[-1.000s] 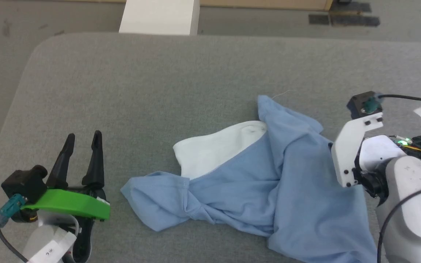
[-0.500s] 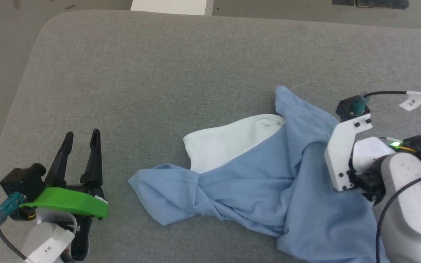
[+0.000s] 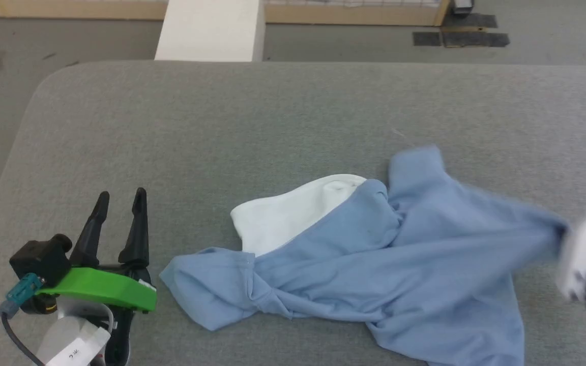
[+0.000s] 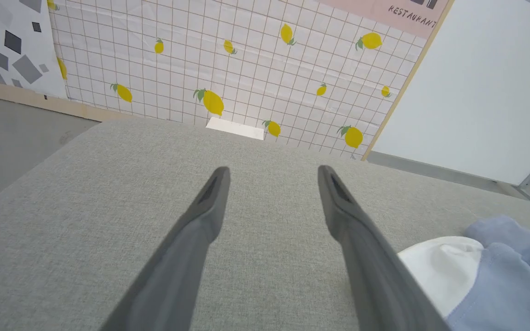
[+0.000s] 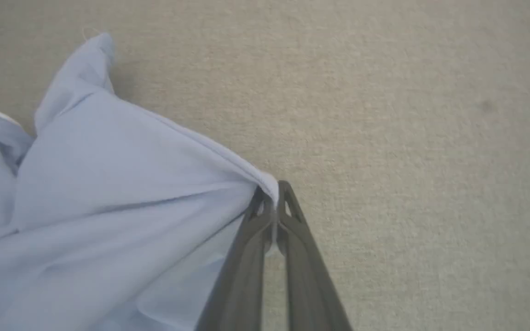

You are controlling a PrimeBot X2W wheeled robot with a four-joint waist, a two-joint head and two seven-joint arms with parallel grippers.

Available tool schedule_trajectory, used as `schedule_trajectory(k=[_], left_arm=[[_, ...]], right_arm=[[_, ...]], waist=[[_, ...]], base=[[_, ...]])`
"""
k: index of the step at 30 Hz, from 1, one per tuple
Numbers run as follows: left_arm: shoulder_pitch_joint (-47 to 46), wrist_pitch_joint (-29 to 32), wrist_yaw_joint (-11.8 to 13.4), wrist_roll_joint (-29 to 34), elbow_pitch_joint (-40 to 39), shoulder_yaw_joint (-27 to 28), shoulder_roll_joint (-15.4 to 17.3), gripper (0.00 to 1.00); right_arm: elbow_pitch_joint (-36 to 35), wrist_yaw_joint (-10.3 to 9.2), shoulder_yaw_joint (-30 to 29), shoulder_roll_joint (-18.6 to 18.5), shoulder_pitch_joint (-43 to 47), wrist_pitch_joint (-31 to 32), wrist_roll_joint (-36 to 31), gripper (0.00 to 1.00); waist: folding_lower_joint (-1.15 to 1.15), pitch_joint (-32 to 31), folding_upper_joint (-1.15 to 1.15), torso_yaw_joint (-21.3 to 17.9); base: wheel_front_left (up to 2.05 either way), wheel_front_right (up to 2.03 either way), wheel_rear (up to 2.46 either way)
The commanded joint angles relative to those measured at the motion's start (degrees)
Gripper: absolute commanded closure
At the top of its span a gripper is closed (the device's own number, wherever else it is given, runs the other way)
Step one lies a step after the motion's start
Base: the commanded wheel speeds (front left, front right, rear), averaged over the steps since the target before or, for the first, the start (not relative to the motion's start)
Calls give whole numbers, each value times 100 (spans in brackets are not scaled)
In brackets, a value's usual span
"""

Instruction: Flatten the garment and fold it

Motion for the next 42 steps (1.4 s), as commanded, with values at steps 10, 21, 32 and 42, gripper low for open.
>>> schedule_trajectory(k=[10, 21, 32, 42], left_arm=[[63, 25, 18, -78, 12, -81, -14, 0], [171, 95, 82, -94, 40, -148, 5, 0], [143, 1393, 404, -182, 38, -494, 44, 0], [-554, 5230, 821, -235, -197, -1619, 378, 0]], right_arm=[[621, -8, -667, 221, 1596, -138, 934, 100], [2, -8, -335, 223, 949, -2837, 1655, 0], [44, -8, -22, 223, 756, -3425, 1559, 0], [156, -8, 119, 223, 653, -3471, 1568, 0]], waist=[[0, -89, 21, -146], [0, -349, 21, -107], [0, -530, 21, 60], [0, -376, 21, 88]], base=[[0, 0, 0], [0, 0, 0], [0, 0, 0], [0, 0, 0]])
